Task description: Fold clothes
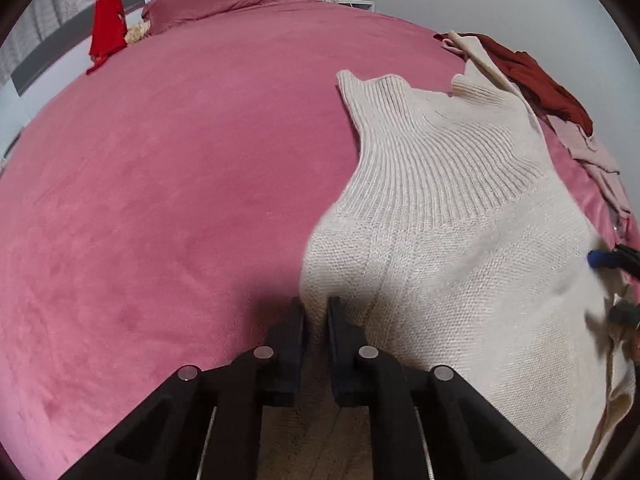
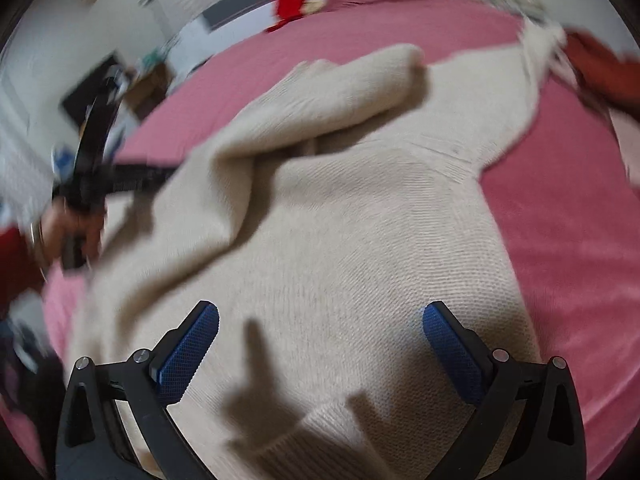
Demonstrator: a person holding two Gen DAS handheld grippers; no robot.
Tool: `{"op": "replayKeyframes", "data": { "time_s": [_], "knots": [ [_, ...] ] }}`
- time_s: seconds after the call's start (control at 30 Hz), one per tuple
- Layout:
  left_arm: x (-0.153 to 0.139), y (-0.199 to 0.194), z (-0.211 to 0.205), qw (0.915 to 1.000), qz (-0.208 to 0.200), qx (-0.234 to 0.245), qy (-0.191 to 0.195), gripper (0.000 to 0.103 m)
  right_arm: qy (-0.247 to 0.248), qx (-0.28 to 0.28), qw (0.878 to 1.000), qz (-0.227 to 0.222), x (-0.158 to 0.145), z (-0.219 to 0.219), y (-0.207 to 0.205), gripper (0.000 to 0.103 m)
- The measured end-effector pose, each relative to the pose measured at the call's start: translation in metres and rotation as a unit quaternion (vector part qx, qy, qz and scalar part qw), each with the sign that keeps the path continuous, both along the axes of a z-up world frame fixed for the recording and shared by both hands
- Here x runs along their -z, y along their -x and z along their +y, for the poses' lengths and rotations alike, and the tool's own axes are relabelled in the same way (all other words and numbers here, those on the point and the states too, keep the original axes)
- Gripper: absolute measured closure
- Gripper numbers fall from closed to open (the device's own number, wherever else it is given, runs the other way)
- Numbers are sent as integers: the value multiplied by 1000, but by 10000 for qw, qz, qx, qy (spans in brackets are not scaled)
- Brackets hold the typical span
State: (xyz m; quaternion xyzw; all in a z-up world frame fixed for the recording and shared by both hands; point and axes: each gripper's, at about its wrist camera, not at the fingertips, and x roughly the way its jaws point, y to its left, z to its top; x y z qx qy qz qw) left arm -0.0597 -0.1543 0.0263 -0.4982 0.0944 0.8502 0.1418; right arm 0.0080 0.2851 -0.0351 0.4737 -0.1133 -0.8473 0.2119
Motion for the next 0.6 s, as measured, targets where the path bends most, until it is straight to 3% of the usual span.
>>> {"op": "replayKeyframes", "data": {
  "time_s": [0.13, 0.27, 0.37, 0.47, 0.6],
  "knots": [
    [-23, -12, -39, 9949, 604, -807, 7, 96, 205, 285, 9993, 114, -20, 11, 38, 0],
    [-18, -29, -106, 9805, 602, -1847, 309, 95, -31, 504, 9981, 356, -51, 14, 65, 0],
    [-9, -45, -125, 9746, 631, -2123, 336, 93, -330, 398, 9972, 544, -70, 20, 105, 0],
    [-3, -57, -118, 9702, 889, -2224, 358, 93, -746, 24, 9949, 681, -61, -27, 114, 0],
    [2, -52, -108, 9645, 1021, -2425, 209, 93, -1375, -1096, 9799, 946, -57, -92, 95, 0]
  ]
}}
